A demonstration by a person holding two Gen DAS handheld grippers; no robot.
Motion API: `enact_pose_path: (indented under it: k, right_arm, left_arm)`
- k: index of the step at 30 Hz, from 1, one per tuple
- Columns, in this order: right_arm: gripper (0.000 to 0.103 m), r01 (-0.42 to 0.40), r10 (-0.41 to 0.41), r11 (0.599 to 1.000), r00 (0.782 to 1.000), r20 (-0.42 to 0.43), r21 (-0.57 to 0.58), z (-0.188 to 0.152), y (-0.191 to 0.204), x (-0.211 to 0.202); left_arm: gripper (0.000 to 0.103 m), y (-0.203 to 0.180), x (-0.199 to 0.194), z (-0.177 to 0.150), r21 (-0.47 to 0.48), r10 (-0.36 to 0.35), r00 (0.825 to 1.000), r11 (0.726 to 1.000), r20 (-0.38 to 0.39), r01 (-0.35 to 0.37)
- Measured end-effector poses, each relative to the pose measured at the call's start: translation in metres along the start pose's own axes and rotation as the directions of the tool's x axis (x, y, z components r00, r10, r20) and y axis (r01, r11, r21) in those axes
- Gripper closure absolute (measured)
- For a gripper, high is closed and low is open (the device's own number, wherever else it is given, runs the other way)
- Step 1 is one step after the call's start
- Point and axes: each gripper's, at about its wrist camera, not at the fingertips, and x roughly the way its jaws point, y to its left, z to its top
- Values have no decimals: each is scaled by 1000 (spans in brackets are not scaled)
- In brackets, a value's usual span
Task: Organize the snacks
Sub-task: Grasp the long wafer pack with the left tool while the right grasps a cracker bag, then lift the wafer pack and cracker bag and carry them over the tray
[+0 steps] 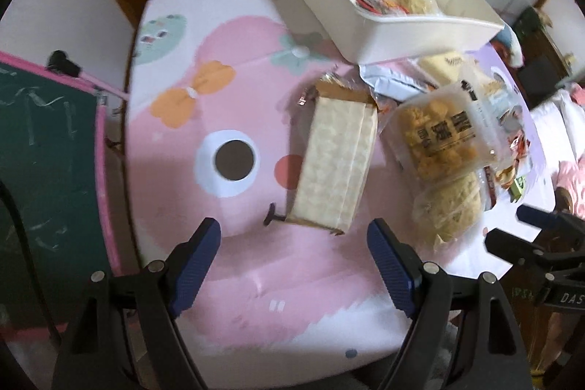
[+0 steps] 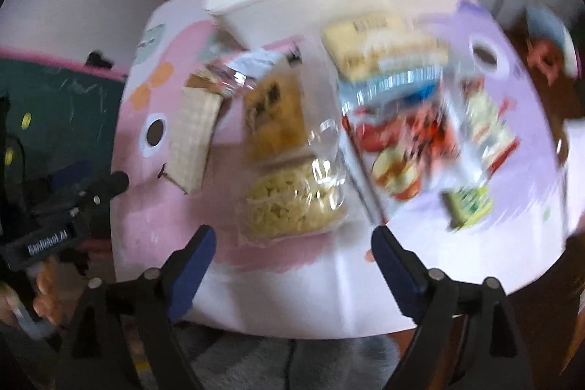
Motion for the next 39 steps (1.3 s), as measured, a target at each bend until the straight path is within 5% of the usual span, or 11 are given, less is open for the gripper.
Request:
enact_pose_path:
  k: [7, 13, 19, 24, 27, 32, 39]
  right_arm:
    - [12, -6, 19, 969, 999, -49, 249, 10, -15, 38]
    - [12, 69, -41, 947, 995, -96, 314, 18, -10, 63]
    - [13, 143, -113, 956, 986, -125, 256, 17, 4, 72]
    - [40, 157, -131, 965, 983, -132, 210, 15, 14, 68]
    - [44, 135, -109, 972, 984, -142, 190, 11, 14, 63]
    - [45, 123, -97, 976, 985, -145, 177, -2, 11, 55]
    - [46, 108, -87, 983, 987, -137, 150, -15, 9, 32]
  left_arm:
    - [21, -4, 35, 27, 28, -33, 999, 999, -19, 33]
    - [21, -3, 54, 44, 26, -45, 998, 999, -37, 46]
    - [21, -7, 68, 52, 18, -83, 994, 996, -74, 84]
    - [21, -17, 80, 54, 37, -87, 991, 995, -104, 92]
    - [22, -20, 88, 52, 30, -83, 989, 996, -124, 87]
    - [48, -21, 86, 48, 53, -59, 992, 996, -114, 65]
    - [50, -8, 73, 29, 52, -83, 988, 995, -130, 91]
